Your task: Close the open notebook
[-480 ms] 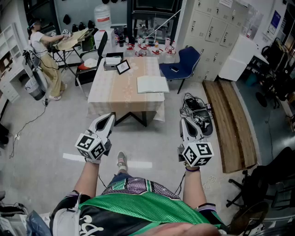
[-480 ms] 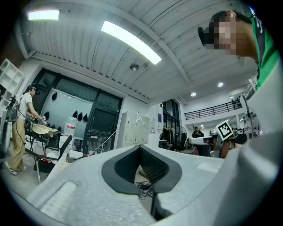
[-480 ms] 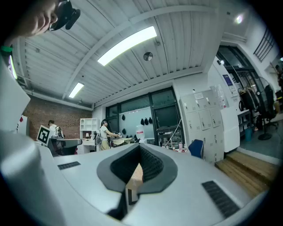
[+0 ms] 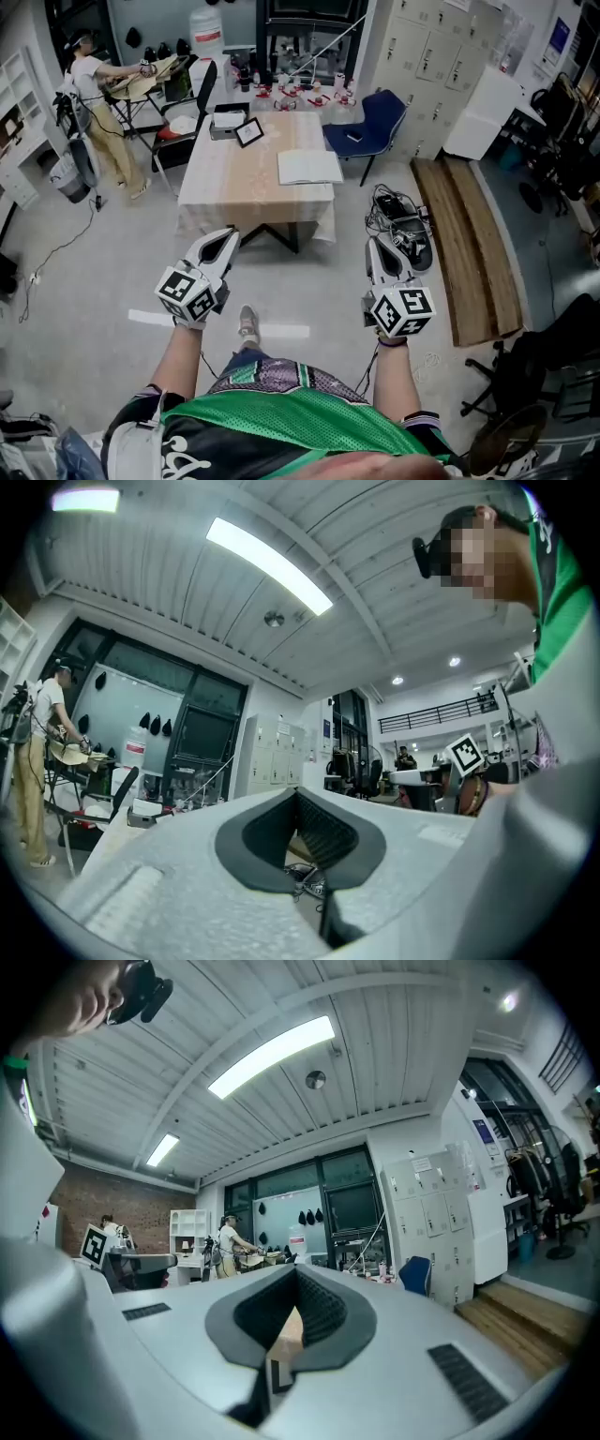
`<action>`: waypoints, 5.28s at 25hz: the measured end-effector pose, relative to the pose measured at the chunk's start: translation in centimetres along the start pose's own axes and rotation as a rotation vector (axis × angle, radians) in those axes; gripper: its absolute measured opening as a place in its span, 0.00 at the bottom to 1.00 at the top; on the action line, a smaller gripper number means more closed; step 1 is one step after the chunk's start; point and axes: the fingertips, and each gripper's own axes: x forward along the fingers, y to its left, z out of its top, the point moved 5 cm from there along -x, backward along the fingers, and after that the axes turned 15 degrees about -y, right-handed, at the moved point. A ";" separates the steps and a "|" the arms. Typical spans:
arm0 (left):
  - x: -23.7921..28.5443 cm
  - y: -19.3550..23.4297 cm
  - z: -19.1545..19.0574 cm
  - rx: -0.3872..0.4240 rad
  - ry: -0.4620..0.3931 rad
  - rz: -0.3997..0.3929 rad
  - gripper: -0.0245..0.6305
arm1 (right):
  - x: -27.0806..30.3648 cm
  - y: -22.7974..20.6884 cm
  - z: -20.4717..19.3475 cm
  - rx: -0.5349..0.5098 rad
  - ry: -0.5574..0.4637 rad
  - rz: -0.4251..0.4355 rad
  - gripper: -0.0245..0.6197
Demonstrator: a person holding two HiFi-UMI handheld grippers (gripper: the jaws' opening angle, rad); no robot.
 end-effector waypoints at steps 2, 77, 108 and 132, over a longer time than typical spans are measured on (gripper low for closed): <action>0.1 -0.4 0.0 0.001 -0.001 -0.018 0.06 | -0.2 -0.1 -0.1 -0.001 0.001 -0.002 0.03; 21.3 34.9 -7.5 -0.087 0.055 -0.094 0.06 | 42.8 -0.4 -10.9 -0.014 0.051 0.042 0.04; 21.9 37.3 -8.7 -0.100 0.061 -0.076 0.06 | 44.9 -0.7 -13.0 -0.023 0.078 0.017 0.04; 30.4 36.0 -10.6 -0.069 0.065 -0.043 0.06 | 52.5 -10.1 -14.4 0.045 0.094 0.151 0.20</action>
